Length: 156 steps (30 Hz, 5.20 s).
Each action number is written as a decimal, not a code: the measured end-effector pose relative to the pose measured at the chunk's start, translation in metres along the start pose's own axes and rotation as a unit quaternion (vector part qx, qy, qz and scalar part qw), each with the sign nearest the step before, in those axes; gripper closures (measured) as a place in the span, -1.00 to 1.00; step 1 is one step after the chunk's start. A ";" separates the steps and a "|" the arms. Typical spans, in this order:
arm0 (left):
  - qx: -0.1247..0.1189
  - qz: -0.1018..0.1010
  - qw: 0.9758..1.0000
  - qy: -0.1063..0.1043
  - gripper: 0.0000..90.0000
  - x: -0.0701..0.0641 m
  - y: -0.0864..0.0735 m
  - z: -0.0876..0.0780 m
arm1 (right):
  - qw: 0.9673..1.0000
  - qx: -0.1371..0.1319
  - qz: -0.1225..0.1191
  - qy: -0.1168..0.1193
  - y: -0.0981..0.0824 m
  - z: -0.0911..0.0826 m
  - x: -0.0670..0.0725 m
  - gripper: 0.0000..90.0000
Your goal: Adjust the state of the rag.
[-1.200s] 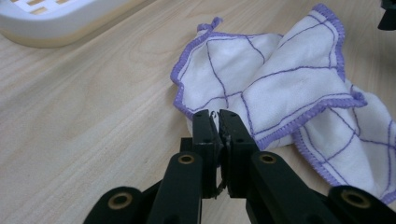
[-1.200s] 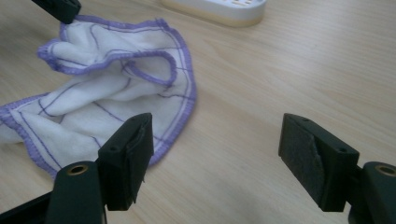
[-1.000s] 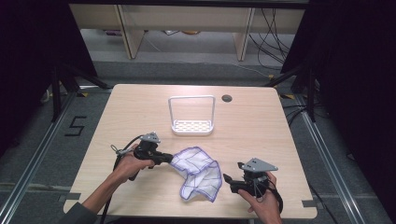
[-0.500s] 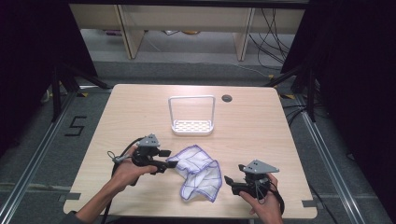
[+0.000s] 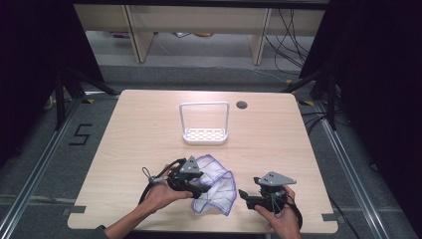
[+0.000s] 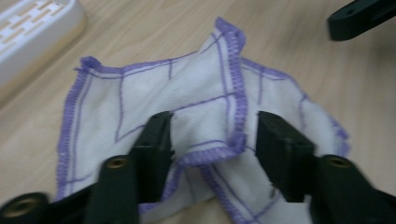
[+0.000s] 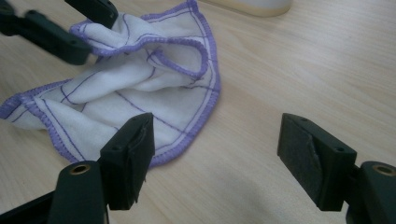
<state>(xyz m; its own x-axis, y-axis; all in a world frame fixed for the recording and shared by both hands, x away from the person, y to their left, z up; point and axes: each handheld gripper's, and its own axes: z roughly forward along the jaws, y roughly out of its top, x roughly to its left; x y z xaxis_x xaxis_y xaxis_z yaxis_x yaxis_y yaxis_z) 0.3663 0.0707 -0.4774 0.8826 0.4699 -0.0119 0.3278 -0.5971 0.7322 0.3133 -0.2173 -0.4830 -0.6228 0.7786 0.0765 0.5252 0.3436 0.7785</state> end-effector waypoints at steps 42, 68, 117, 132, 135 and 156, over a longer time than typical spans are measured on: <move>-0.068 -0.090 0.993 -0.046 0.80 0.030 -0.100 -0.075 | 0.998 0.031 -0.034 0.050 0.089 0.092 -0.006 -0.10; -0.099 -0.081 0.992 -0.009 0.80 0.042 -0.081 -0.084 | 0.994 0.022 -0.090 0.053 0.107 0.078 -0.008 0.97; -0.079 -0.116 0.990 0.015 0.90 0.022 -0.101 -0.098 | 0.998 0.045 -0.042 -0.018 0.078 0.063 -0.060 0.98; -0.043 -0.119 0.991 -0.032 0.43 -0.025 -0.125 -0.096 | 0.993 0.075 -0.042 -0.075 0.078 0.092 -0.066 0.41; -0.055 -0.135 0.989 -0.022 0.35 -0.018 -0.127 -0.101 | 0.994 0.062 -0.034 -0.086 0.079 0.078 -0.064 0.26; -0.073 -0.158 0.982 0.067 -0.05 0.056 -0.092 -0.091 | 0.999 0.041 -0.020 0.005 0.025 0.002 0.011 0.08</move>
<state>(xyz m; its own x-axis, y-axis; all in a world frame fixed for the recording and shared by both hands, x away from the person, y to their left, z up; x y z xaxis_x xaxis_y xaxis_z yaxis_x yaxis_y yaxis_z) 0.3551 0.2112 -0.4836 0.6894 0.7038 -0.1713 0.5169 -0.3124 0.7970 0.3212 -0.1993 -0.4639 -0.6500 0.7581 0.0529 0.5456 0.4171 0.7269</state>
